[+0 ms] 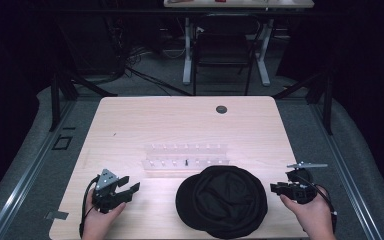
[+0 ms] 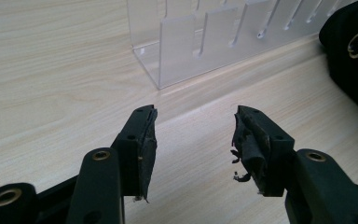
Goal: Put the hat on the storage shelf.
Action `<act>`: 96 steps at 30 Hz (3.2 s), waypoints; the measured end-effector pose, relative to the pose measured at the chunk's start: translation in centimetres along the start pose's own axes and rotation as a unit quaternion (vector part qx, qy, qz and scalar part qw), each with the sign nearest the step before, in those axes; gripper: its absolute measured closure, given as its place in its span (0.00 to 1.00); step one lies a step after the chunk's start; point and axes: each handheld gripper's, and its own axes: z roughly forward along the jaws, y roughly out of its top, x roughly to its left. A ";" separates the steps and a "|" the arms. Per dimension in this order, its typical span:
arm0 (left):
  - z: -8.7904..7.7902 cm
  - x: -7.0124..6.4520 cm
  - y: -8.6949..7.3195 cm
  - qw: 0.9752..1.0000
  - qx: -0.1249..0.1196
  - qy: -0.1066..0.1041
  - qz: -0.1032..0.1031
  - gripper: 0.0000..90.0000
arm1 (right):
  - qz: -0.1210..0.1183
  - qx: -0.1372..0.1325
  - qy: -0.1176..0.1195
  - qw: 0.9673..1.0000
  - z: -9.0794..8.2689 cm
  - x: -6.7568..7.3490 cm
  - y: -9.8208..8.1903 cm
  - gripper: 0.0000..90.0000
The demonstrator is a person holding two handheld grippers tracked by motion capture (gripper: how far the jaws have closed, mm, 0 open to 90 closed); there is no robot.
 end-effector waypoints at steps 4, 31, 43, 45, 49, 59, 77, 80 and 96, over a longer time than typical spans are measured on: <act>0.0 0.0 0.0 1.000 0.001 0.000 -0.003 0.54 | -0.001 0.023 0.008 1.000 -0.4 0.5 1.0 0.76; 0.3 -0.1 -0.1 1.000 0.006 -0.003 0.000 0.54 | 0.001 0.126 0.029 0.992 2.3 1.4 2.5 0.80; 0.3 -0.1 -0.1 1.000 0.009 -0.004 0.000 0.54 | 0.006 0.156 0.044 0.987 3.8 1.4 2.3 0.84; 0.3 -0.1 -0.1 1.000 0.008 -0.004 0.000 0.54 | 0.015 0.156 0.052 0.986 4.0 1.3 2.2 0.84; 0.4 -0.2 -0.1 1.000 0.006 -0.004 -0.001 0.54 | 0.013 0.164 0.058 0.985 4.1 1.1 2.2 0.83; 0.3 -0.1 -0.1 1.000 0.006 -0.004 0.000 0.54 | 0.014 0.175 0.080 0.981 4.6 0.6 2.7 0.88; 0.3 0.0 -0.1 1.000 0.008 -0.004 0.002 0.54 | -0.002 0.177 0.087 0.980 5.2 0.8 3.6 0.92; 0.3 0.0 -0.1 1.000 0.007 -0.004 0.001 0.54 | -0.012 0.189 0.090 0.978 5.1 0.8 3.7 0.95; 0.4 0.0 -0.1 1.000 0.006 -0.002 0.000 0.54 | 0.032 0.172 0.151 0.973 1.8 1.4 4.7 0.97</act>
